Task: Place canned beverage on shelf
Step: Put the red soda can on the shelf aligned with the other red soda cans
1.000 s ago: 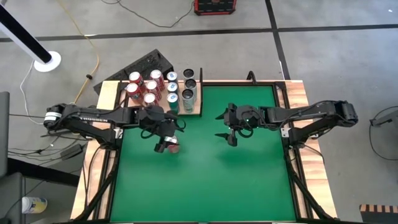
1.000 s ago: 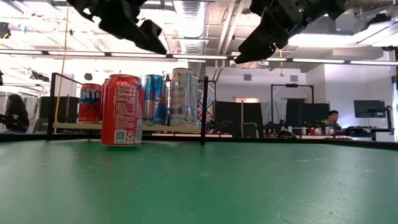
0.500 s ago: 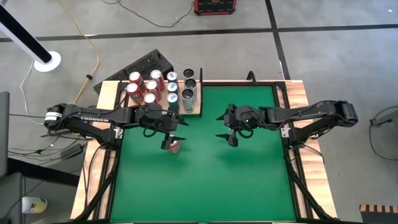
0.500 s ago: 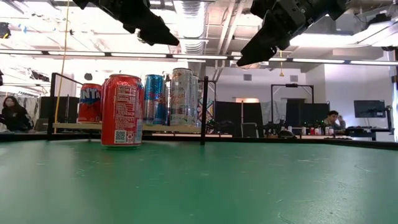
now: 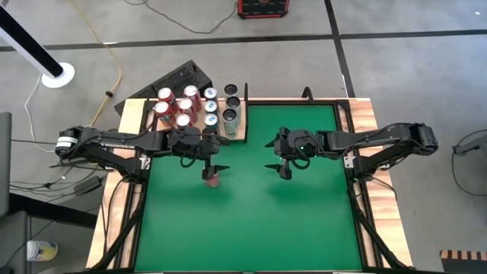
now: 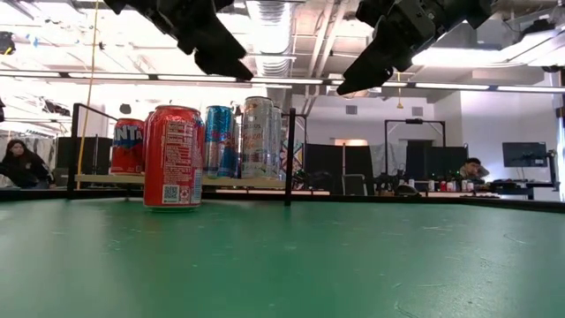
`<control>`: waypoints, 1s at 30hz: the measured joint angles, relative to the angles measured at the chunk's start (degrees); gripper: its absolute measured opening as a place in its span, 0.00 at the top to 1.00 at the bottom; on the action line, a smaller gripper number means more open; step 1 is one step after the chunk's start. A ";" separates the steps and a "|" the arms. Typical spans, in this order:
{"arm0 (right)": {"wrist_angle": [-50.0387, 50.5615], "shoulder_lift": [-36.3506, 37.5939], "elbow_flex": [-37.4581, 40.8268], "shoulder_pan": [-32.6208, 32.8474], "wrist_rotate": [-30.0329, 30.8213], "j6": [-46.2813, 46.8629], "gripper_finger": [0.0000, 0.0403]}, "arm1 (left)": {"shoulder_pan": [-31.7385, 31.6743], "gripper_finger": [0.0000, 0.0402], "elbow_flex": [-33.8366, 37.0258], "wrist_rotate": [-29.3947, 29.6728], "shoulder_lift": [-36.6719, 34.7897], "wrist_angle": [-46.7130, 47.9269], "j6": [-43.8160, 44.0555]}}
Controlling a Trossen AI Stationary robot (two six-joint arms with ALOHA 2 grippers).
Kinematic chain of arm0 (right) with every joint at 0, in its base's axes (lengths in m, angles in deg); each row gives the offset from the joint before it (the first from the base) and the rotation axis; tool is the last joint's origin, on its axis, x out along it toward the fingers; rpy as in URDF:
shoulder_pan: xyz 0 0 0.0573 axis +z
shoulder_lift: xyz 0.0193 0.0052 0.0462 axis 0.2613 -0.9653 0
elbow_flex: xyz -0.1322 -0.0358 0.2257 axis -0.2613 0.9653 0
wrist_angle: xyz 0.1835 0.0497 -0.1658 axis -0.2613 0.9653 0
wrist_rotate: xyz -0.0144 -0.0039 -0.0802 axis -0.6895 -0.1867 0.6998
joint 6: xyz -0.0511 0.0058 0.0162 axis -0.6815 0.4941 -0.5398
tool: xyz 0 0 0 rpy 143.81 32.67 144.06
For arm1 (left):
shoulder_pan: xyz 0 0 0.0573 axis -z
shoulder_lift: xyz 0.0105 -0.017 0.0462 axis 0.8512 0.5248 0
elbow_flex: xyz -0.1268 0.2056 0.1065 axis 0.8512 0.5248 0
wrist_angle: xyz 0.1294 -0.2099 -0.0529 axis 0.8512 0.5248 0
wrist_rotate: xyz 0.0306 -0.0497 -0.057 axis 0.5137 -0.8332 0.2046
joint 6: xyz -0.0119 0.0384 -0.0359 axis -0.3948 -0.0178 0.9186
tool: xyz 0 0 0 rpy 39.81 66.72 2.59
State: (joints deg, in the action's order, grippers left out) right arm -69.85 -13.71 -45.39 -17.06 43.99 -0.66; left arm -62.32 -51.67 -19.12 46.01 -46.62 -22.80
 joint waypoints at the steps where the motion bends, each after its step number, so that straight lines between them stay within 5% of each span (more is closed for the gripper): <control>1: 0.02 0.00 0.00 0.00 -0.02 0.01 0.05 | 0.01 0.01 -0.45 -1.47 -0.02 1.47 -0.04; 6: 0.16 0.00 0.00 0.00 -0.02 0.05 0.05 | 1.01 0.01 -2.82 -9.36 -0.11 10.56 -3.62; 12: 0.14 0.00 0.00 0.00 -0.04 1.13 0.05 | 2.50 0.02 -2.69 -7.29 0.46 21.64 -5.57; 30: 0.71 0.00 -0.02 -0.11 -0.11 1.61 0.05 | 2.61 0.02 -1.58 -7.69 8.74 25.26 -5.67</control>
State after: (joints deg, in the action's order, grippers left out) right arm -69.15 -13.71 -45.41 -17.17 43.89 0.95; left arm -59.71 -53.25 -26.81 54.75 -21.36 -28.48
